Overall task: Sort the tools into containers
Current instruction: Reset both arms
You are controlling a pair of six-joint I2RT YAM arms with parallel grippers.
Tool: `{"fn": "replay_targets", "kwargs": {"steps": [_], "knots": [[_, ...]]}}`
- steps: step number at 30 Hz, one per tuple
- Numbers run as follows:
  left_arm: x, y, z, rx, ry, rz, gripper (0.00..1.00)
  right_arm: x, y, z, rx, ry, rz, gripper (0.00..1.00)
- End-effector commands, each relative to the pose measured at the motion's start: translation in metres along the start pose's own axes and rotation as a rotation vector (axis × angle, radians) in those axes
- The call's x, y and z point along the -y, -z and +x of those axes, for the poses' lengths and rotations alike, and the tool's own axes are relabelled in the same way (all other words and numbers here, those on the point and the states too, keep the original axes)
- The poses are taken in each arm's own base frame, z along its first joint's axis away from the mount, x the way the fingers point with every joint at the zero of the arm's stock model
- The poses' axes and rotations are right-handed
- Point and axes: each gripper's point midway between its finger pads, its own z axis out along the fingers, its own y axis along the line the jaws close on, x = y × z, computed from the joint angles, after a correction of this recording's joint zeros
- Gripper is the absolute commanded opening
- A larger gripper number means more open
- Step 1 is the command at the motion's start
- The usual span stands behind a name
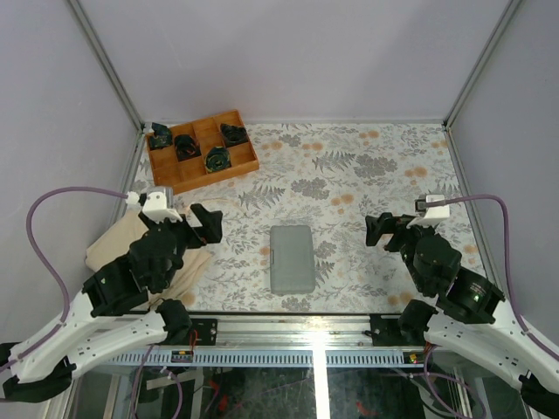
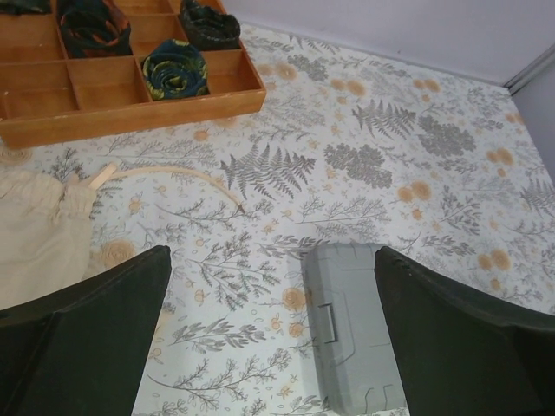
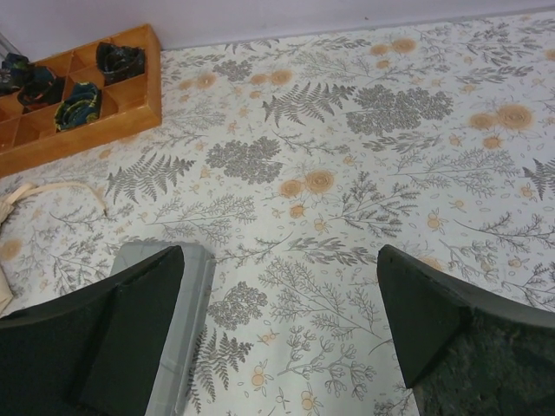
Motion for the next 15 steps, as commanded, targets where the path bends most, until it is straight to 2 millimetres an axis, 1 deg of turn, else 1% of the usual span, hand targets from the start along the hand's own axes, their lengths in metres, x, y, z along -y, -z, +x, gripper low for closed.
{"fn": "replay_targets", "kwargs": {"steps": [1, 6, 10, 15], "knots": [[-0.013, -0.004, 0.013, -0.004, 0.03, -0.062, 1.0, 0.01, 0.001, -0.002, 0.014, -0.034, 0.059, 0.99], [-0.007, -0.009, 0.029, -0.048, 0.045, -0.049, 1.0, 0.01, 0.004, -0.003, 0.016, -0.038, 0.045, 0.99], [-0.007, -0.011, 0.032, -0.05, 0.052, -0.058, 1.0, 0.009, 0.005, -0.003, 0.019, -0.042, 0.033, 0.99], [-0.006, -0.011, 0.03, -0.04, 0.054, -0.051, 1.0, 0.012, 0.006, 0.0, 0.019, -0.052, 0.042, 0.99]]}}
